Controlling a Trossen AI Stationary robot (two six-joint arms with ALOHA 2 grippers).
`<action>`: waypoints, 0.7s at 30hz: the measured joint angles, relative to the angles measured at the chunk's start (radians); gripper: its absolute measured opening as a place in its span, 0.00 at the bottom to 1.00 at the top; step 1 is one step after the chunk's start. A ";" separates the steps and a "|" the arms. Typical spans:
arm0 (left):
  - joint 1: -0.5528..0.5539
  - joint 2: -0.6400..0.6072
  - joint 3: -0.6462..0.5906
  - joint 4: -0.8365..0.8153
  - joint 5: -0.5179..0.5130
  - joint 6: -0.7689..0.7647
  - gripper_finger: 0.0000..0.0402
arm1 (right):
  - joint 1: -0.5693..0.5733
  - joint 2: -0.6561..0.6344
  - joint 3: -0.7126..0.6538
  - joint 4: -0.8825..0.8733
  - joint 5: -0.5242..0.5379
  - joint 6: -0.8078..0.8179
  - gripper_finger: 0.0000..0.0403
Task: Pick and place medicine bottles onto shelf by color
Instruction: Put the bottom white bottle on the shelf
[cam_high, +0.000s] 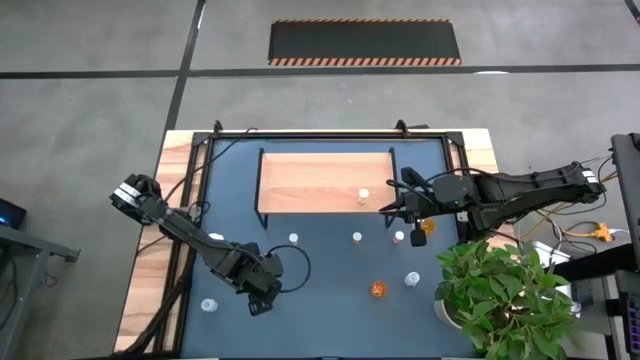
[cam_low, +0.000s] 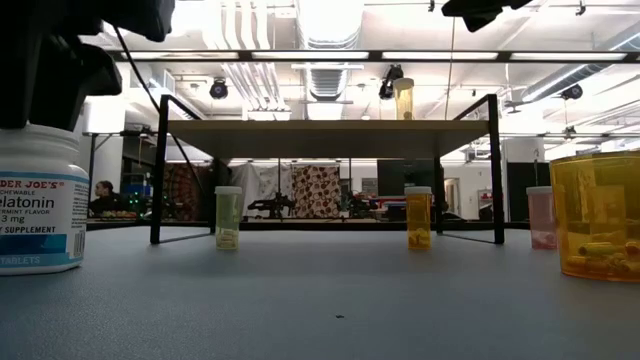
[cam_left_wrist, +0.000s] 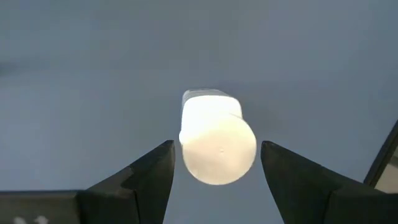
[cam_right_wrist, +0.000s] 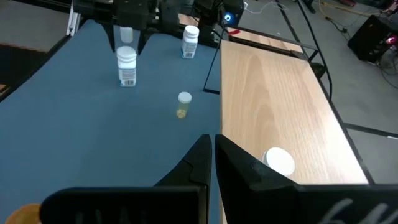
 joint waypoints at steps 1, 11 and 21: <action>0.000 0.000 -0.006 0.009 0.000 0.000 0.55 | 0.000 0.000 0.000 0.000 0.000 0.000 0.03; 0.000 0.000 -0.012 0.035 0.001 0.008 0.55 | 0.000 0.000 0.000 0.001 0.000 0.000 0.03; 0.000 0.001 -0.036 0.036 0.001 0.002 0.46 | 0.000 0.000 0.000 -0.001 0.001 0.000 0.03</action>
